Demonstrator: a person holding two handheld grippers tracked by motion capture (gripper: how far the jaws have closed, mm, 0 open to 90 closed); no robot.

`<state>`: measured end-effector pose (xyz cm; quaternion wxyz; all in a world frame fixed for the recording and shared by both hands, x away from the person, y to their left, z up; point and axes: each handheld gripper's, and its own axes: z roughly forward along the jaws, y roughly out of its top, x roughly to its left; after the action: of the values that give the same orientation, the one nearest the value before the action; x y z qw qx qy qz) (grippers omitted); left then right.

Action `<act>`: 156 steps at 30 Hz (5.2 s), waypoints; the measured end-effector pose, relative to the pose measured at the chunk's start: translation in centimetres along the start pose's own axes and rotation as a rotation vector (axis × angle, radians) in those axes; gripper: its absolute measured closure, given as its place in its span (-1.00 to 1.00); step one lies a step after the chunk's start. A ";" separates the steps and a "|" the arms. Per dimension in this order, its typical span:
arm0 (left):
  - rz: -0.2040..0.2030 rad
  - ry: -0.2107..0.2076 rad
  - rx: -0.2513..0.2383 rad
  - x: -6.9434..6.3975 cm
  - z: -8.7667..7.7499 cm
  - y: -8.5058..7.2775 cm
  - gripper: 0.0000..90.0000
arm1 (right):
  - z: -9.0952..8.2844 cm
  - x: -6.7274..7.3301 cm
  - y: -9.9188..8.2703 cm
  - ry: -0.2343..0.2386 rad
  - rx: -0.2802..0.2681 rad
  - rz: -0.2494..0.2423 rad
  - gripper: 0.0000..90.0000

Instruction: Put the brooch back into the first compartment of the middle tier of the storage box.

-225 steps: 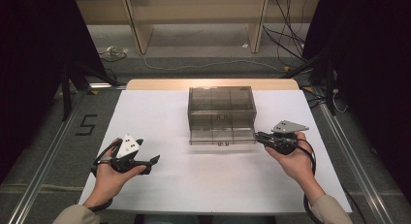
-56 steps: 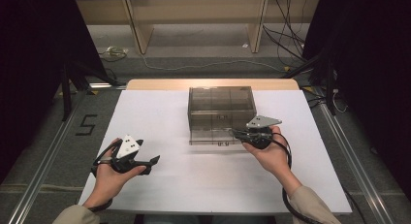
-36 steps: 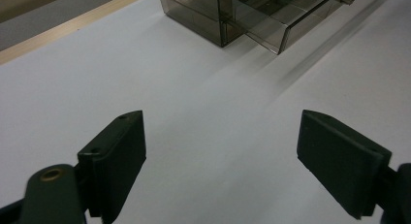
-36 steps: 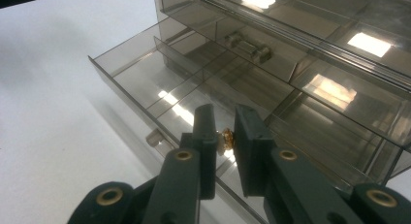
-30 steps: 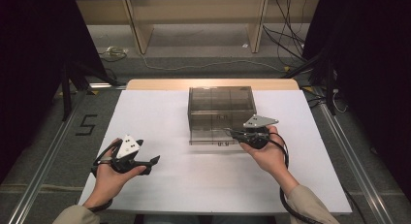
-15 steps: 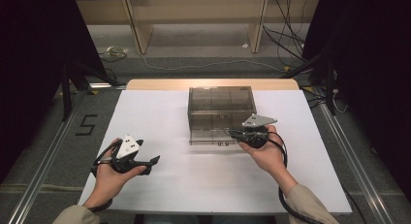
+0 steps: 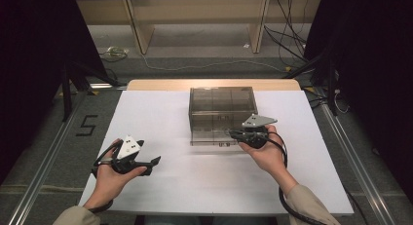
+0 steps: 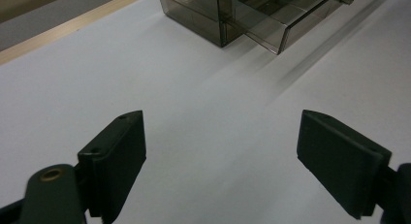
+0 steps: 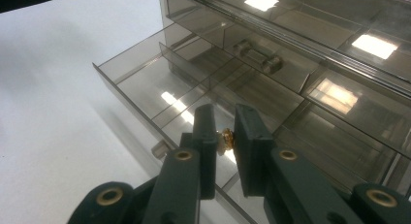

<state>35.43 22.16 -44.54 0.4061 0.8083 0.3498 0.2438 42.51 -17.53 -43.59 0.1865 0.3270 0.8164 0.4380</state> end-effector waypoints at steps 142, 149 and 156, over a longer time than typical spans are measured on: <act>-0.001 -0.005 -0.001 -0.1 0.0 0.0 -0.60 | 3.2 2.1 1.7 0.052 0.017 -0.038 0.79; -0.002 -0.005 -0.001 -0.1 0.0 0.0 -0.60 | 3.3 2.2 1.8 0.051 0.013 -0.039 0.79; -0.001 -0.006 0.000 -0.1 0.0 0.0 -0.60 | 3.4 2.3 1.8 0.053 0.016 -0.039 0.79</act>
<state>35.40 22.09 -44.59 0.4075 0.8087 0.3490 0.2410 43.57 -13.18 -43.97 0.1709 0.3006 0.8308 0.4361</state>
